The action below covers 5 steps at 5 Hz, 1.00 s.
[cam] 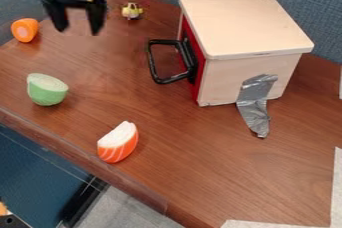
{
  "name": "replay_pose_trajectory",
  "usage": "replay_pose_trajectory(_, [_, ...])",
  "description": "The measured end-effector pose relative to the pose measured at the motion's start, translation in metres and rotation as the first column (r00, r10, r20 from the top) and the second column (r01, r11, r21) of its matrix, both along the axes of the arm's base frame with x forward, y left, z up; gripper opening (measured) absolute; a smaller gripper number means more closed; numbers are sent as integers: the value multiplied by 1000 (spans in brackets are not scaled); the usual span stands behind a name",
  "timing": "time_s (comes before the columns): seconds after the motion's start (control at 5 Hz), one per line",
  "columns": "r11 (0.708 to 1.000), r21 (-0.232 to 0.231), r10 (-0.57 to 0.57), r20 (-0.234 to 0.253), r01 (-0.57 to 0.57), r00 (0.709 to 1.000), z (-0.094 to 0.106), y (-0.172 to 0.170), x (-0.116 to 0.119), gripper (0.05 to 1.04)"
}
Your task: Close the drawer
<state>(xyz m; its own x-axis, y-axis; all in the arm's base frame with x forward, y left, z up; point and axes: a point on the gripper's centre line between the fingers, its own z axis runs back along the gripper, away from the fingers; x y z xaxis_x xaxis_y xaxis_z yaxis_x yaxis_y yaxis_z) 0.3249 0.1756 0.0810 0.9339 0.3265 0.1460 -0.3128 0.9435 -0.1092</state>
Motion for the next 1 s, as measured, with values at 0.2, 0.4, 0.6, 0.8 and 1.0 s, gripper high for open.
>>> replay_pose_trajectory(0.2, [999,16,41,38,-42,998,27,9,-17,1000])
replay_pose_trajectory(0.4, [999,-12,42,58,-41,997,54,15,-38,1000])
replay_pose_trajectory(0.6, [999,-5,40,63,-39,997,56,16,-39,1000])
replay_pose_trajectory(0.8, [999,-8,39,59,-39,997,55,15,-40,1000])
replay_pose_trajectory(1.0, [999,-6,39,61,-39,997,56,16,-39,1000])
